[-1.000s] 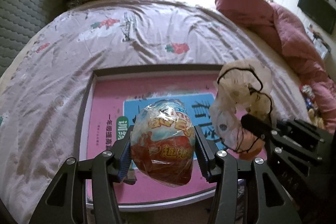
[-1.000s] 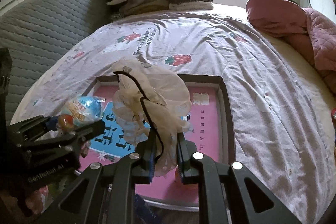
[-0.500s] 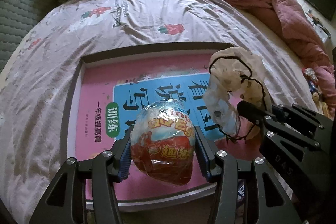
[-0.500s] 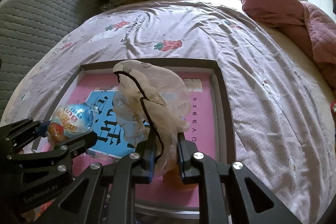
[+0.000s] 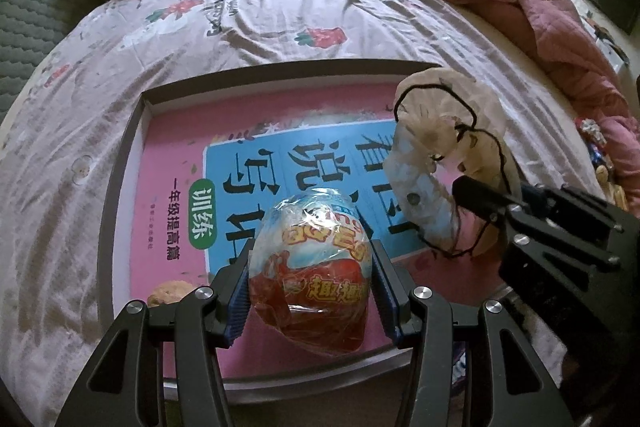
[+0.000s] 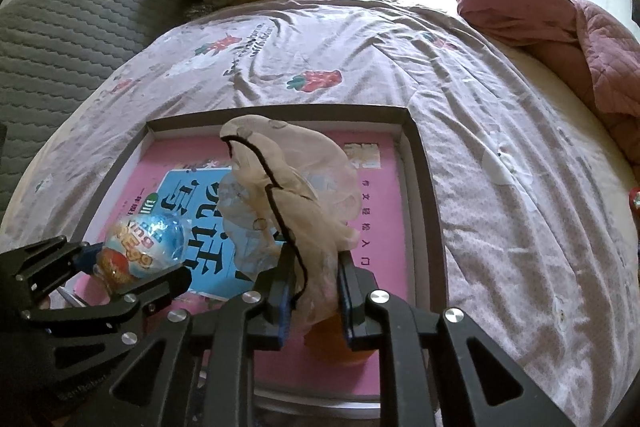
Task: Organize objects
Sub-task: 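Open the left tool on the toy egg while the right tool releases the mesh bag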
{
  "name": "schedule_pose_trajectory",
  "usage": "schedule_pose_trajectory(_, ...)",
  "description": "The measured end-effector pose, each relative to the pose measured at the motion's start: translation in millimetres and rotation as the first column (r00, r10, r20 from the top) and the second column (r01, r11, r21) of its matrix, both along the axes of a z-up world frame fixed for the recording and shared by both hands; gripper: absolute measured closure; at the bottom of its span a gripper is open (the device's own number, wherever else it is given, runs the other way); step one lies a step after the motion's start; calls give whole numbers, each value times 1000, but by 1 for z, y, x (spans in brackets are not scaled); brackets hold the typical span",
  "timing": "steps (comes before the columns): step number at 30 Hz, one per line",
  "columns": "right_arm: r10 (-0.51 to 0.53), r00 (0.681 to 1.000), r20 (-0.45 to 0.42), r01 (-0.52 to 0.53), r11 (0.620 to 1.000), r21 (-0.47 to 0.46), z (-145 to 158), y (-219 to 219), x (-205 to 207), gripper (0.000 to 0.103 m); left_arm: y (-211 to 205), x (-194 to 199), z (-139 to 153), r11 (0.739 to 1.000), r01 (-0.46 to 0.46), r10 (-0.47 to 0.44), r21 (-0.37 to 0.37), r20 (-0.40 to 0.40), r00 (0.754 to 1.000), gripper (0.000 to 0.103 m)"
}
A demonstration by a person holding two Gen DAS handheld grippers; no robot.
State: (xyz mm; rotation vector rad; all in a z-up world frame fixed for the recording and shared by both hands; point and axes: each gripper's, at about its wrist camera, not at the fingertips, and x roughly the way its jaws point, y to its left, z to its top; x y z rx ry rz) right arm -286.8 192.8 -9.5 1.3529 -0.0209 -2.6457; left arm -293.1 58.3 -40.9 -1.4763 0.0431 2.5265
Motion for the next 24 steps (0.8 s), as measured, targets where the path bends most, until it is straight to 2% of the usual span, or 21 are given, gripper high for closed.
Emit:
schedule_pose_trajectory(4, -16, 1000, 9, 16, 1000, 9, 0, 2, -1, 74, 0, 1, -3, 1000, 3, -4, 4, 14, 1000, 49)
schedule_pose_trajectory(14, -40, 999, 22, 40, 999, 16, 2, 6, 1, 66, -4, 1, -5, 1000, -1, 1, 11, 15, 1000, 49)
schedule_pose_trajectory(24, -92, 996, -21, 93, 996, 8, 15, 16, 10, 57, -6, 2, -6, 1000, -12, 12, 24, 13, 1000, 48)
